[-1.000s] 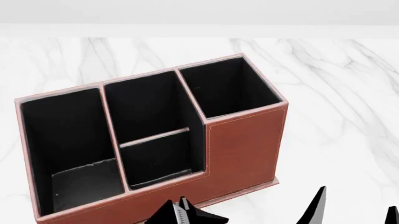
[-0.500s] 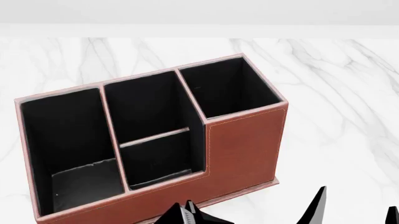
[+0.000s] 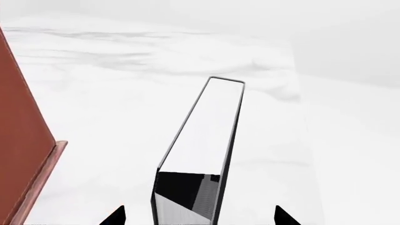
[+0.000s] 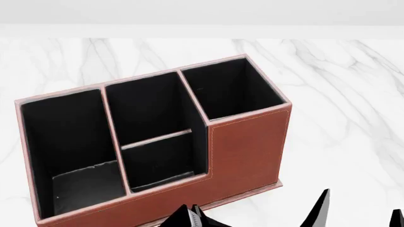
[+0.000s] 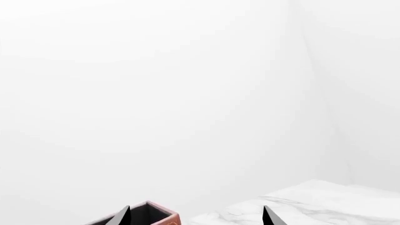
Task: Pick up the book and place it in the back compartment of the caddy.
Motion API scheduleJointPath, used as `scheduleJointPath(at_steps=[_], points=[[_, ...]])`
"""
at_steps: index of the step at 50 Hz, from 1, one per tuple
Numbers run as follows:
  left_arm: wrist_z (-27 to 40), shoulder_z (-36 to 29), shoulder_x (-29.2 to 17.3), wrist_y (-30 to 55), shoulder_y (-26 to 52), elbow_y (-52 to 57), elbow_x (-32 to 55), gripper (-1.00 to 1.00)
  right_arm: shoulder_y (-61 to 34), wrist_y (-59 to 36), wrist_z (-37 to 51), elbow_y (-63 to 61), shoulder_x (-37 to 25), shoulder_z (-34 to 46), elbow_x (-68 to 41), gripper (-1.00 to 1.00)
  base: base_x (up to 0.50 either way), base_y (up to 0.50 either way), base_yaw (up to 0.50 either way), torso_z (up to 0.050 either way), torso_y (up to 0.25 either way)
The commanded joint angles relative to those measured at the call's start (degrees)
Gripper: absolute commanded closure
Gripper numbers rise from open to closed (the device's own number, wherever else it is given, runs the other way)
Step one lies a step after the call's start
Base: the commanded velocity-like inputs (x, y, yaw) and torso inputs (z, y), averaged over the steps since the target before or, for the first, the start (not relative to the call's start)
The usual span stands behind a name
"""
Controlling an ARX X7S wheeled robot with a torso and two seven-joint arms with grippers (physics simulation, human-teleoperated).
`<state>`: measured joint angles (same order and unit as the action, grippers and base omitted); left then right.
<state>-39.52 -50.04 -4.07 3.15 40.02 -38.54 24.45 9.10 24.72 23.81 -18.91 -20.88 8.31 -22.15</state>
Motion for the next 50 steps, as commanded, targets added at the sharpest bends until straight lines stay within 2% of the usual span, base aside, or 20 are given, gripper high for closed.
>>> scheduleJointPath(at_steps=[1, 11, 12, 33, 50], points=[[-0.59, -0.79, 0.61, 0.85, 1.07, -1.67, 0.41, -1.0, 0.0, 0.03, 0.14, -0.03, -0.1, 0.05, -0.02, -1.0, 0.0, 0.0, 0.0, 0.0, 0.0], [-1.72, -1.36, 0.96, 2.16, 2.09, -3.11, 1.39, -1.0, 0.23, 0.34, 0.23, -0.23, -0.26, -0.06, -0.09, -1.0, 0.0, 0.0, 0.0, 0.0, 0.0], [-2.07, -1.55, 1.0, 2.41, 2.21, -3.26, 1.47, 1.0, 0.25, 0.34, 0.28, -0.27, -0.3, -0.12, -0.15, -1.0, 0.0, 0.0, 0.0, 0.0, 0.0], [-2.47, -2.96, 1.02, 2.35, 2.86, -4.26, 2.17, 1.0, -0.13, 0.59, 0.33, 0.39, -0.36, -0.07, -0.4, -1.0, 0.0, 0.0, 0.0, 0.0, 0.0], [1.23, -3.0, -4.31, 6.3, 1.67, 6.8, 3.11, 1.0, -0.08, 0.41, 0.63, 0.18, -0.36, 0.35, 0.1, -1.0, 0.0, 0.0, 0.0, 0.0, 0.0]])
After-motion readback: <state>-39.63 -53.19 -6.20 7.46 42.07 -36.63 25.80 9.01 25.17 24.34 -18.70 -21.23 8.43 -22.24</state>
